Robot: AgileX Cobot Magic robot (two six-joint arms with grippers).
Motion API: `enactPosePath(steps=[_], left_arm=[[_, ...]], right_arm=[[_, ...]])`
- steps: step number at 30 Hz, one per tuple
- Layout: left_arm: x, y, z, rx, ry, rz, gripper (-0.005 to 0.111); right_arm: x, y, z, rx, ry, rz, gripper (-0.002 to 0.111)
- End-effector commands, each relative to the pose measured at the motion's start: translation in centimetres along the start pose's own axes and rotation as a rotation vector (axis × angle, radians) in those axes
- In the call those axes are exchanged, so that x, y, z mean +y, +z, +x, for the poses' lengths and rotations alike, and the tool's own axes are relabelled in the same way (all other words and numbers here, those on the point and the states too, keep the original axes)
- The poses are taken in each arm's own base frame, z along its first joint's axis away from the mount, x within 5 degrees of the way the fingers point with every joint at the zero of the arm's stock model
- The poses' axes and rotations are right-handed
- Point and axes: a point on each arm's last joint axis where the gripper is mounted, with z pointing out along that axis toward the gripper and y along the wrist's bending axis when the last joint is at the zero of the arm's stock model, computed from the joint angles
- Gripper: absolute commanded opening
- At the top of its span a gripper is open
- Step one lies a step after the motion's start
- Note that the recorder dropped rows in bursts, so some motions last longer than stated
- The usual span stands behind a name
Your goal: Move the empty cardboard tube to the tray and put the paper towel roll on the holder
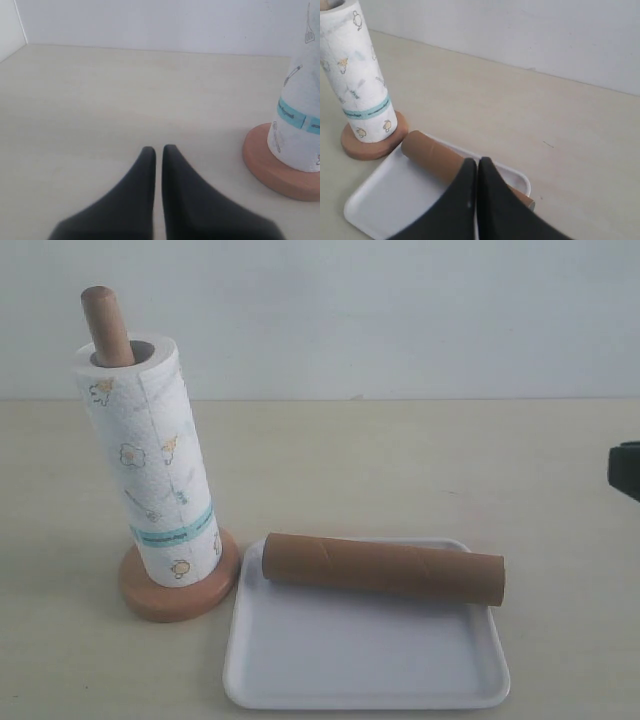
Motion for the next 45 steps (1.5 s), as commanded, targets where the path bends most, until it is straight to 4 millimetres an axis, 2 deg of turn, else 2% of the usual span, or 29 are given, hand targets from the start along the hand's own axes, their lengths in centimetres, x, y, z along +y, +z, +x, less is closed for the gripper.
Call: enactPosePath(steps=[1,10,18,29,31,45], left_arm=[[0.0,0.0,0.0,-0.007,0.005,-0.002,0.004],[0.0,0.0,0.0,-0.007,0.005,-0.002,0.004],[0.0,0.0,0.0,-0.007,0.005,-0.002,0.004],[0.0,0.0,0.0,-0.007,0.005,-0.002,0.004],[0.0,0.0,0.0,-0.007,0.005,-0.002,0.004],[0.0,0.0,0.0,-0.007,0.005,-0.002,0.004]], right_arm=[[-0.5,-1.1,2.2,-0.108,0.021,0.007,0.0],[-1.2,-3.8,5.6,-0.363,0.039,0.05,0.0],[-1.7,-4.9,7.6,-0.465,0.085,0.141,0.0],[-3.3,-2.9,11.7,-0.409,0.24,0.37,0.0],[-3.5,-3.0,11.7,-0.429,0.255,0.397,0.0],[-4.1,-2.7,14.1,-0.173,0.344,0.502,0.0]])
